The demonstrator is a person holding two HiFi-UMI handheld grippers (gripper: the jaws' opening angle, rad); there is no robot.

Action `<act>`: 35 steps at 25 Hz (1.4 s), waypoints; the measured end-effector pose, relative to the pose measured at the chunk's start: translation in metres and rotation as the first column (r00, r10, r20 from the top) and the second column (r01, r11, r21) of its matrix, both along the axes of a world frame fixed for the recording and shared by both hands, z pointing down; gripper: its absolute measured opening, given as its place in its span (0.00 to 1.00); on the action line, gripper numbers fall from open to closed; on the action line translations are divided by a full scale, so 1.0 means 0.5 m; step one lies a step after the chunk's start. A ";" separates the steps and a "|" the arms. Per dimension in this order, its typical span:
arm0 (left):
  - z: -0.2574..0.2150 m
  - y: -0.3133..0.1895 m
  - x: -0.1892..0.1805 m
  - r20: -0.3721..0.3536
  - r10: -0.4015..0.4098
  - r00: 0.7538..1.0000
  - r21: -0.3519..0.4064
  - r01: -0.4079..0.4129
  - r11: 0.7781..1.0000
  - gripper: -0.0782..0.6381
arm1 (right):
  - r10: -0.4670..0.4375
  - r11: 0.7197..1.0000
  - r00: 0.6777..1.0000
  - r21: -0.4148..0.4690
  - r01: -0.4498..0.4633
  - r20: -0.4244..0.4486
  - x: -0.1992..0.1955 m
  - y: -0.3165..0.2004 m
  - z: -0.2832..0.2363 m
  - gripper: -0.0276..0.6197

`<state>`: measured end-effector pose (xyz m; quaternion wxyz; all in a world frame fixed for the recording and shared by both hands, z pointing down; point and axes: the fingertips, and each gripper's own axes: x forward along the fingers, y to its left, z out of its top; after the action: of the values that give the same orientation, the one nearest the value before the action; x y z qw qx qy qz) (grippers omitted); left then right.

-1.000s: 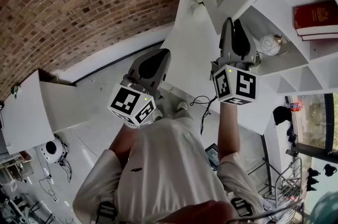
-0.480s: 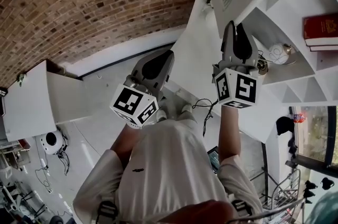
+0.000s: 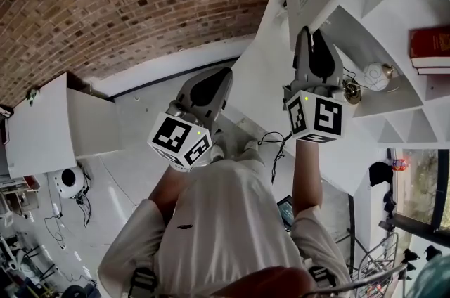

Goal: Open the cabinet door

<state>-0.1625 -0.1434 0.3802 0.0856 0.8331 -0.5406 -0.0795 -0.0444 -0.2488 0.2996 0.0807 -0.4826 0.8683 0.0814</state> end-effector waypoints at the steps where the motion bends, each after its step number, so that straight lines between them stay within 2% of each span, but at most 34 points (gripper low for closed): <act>1: -0.001 0.002 -0.001 0.001 -0.004 1.000 0.001 0.004 1.000 0.12 | -0.007 1.000 1.000 0.000 0.007 0.001 -0.005 0.001 0.000 0.17; 21: -0.002 0.028 -0.034 0.010 -0.064 0.998 0.004 0.064 0.998 0.12 | -0.123 0.992 0.992 -0.001 0.123 -0.002 -0.083 0.013 0.000 0.18; 35: 0.001 0.044 -0.093 0.002 -0.137 0.991 -0.002 0.137 0.991 0.12 | -0.230 0.973 0.973 0.010 0.231 -0.029 -0.183 0.014 0.001 0.20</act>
<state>-0.2089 -0.1212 0.3805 0.0804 0.7940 -0.5967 -0.0836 -0.1361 -0.2415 0.3002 0.0807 -0.3769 0.9189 0.0839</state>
